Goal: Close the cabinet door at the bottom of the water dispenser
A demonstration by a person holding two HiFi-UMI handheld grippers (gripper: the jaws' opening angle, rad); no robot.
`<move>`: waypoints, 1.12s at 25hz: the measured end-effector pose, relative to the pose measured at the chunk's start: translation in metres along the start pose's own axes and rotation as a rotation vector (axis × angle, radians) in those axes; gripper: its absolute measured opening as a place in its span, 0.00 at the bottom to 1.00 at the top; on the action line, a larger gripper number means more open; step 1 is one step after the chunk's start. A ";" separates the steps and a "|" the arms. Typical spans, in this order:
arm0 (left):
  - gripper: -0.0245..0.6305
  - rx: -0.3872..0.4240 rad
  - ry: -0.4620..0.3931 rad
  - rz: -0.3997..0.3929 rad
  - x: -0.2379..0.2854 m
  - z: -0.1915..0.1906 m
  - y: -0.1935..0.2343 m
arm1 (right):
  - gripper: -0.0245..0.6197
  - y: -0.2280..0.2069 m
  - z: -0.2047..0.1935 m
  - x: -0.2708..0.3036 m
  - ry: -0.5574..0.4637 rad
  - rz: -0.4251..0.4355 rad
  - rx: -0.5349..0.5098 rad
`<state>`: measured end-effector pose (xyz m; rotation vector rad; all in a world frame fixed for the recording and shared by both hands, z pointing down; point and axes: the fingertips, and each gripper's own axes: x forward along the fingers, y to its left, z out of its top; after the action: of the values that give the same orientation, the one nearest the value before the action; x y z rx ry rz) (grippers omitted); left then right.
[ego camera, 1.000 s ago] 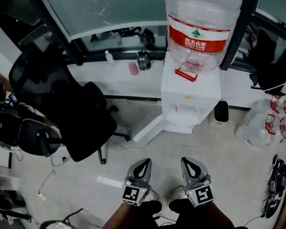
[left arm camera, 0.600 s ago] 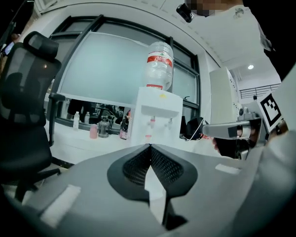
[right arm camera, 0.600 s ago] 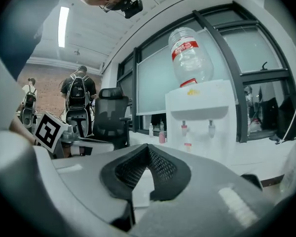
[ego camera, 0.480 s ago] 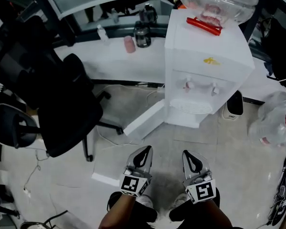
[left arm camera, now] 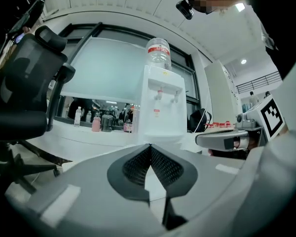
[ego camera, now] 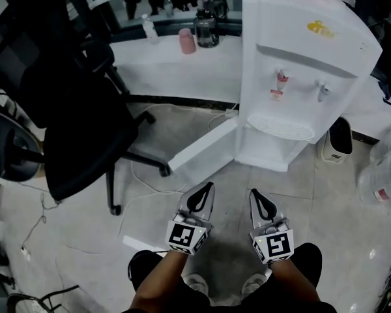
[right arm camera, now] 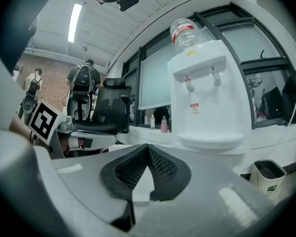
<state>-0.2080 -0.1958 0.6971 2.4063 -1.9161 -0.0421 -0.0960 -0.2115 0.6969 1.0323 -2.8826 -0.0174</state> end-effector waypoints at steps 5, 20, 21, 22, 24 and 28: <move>0.07 -0.017 0.021 0.019 -0.004 -0.029 0.014 | 0.04 0.012 -0.025 0.005 0.029 0.026 -0.022; 0.50 0.025 0.048 0.212 -0.017 -0.045 0.077 | 0.04 0.001 -0.062 0.003 0.076 0.015 0.038; 0.55 0.028 0.055 0.222 -0.017 -0.047 0.082 | 0.04 0.002 -0.060 0.003 0.073 0.019 0.047; 0.59 0.032 0.062 0.232 -0.017 -0.048 0.087 | 0.04 0.004 -0.059 0.004 0.071 0.025 0.053; 0.65 0.025 0.070 0.256 -0.017 -0.051 0.100 | 0.04 0.008 -0.060 0.006 0.071 0.038 0.057; 0.76 -0.017 0.084 0.279 -0.013 -0.056 0.122 | 0.04 0.014 -0.065 0.007 0.085 0.060 0.051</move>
<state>-0.3262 -0.2080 0.7608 2.0720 -2.1791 0.0561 -0.1052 -0.2036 0.7631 0.9298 -2.8495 0.1013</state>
